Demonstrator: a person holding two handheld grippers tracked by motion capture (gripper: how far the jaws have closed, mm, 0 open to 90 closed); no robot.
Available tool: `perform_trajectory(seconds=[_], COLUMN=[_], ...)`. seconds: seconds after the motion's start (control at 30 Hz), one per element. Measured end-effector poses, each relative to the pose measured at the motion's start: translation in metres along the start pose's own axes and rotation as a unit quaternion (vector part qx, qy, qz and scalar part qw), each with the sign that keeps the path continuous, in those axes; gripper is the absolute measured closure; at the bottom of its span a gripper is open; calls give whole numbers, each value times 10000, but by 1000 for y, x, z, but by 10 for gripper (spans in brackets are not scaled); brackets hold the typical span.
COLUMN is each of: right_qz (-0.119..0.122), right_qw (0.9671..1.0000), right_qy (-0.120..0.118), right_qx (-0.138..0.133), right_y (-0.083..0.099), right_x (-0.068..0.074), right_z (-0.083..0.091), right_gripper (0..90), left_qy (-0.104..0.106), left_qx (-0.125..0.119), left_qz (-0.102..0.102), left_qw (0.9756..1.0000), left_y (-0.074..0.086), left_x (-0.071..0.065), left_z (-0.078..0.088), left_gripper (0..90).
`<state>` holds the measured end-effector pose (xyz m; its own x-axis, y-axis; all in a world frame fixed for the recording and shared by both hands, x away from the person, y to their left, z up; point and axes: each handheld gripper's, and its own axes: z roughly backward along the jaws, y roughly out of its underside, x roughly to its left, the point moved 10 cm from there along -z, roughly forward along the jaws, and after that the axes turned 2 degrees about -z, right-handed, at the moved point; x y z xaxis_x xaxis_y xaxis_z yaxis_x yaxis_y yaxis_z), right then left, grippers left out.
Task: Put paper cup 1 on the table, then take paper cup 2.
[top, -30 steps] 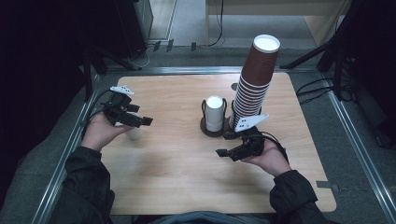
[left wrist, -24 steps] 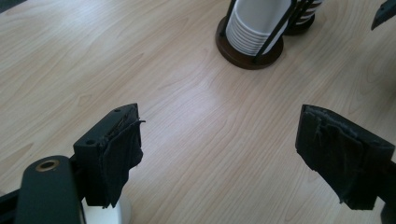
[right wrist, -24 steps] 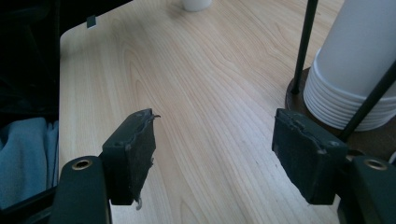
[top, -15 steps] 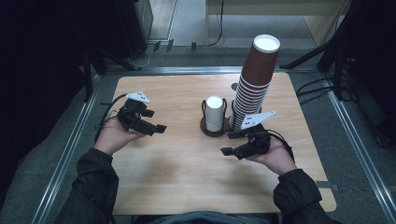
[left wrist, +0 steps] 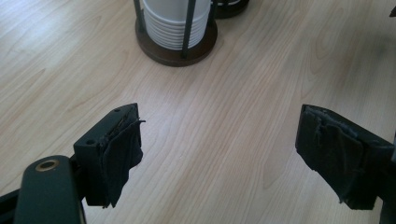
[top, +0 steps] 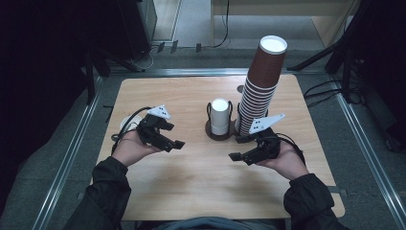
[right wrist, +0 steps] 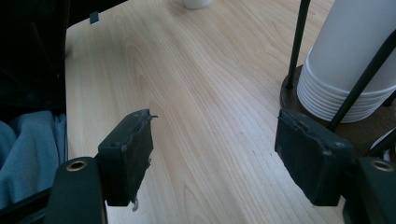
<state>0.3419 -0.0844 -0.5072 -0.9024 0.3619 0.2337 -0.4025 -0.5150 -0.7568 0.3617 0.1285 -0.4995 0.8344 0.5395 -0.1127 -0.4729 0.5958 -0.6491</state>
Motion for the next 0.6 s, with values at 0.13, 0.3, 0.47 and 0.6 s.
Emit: perform_trajectory(seconds=[0.13,0.3,0.47,0.6], right_qz=[20,-11,-49,-55], right_qw=[10000,9999,9999,9999], right_qy=[35,112,117,129], right_qx=[7,-30,-88,-87], right_y=[-1,-3,-5,-6], right_x=[-1,-4,-4,-4], right_z=[3,11,16,19], right_gripper=[280,279,276,273], left_qy=[-10,46,160,183], left_qx=[-23,-61,-63,-4], left_qz=[-45,-112,-163,-229], left_qw=[10000,9999,9997,9996], left_y=[1,0,-1,-1], left_x=[-4,-12,-20,-24], left_z=[-6,-13,-20,-24], left_gripper=[146,147,149,149])
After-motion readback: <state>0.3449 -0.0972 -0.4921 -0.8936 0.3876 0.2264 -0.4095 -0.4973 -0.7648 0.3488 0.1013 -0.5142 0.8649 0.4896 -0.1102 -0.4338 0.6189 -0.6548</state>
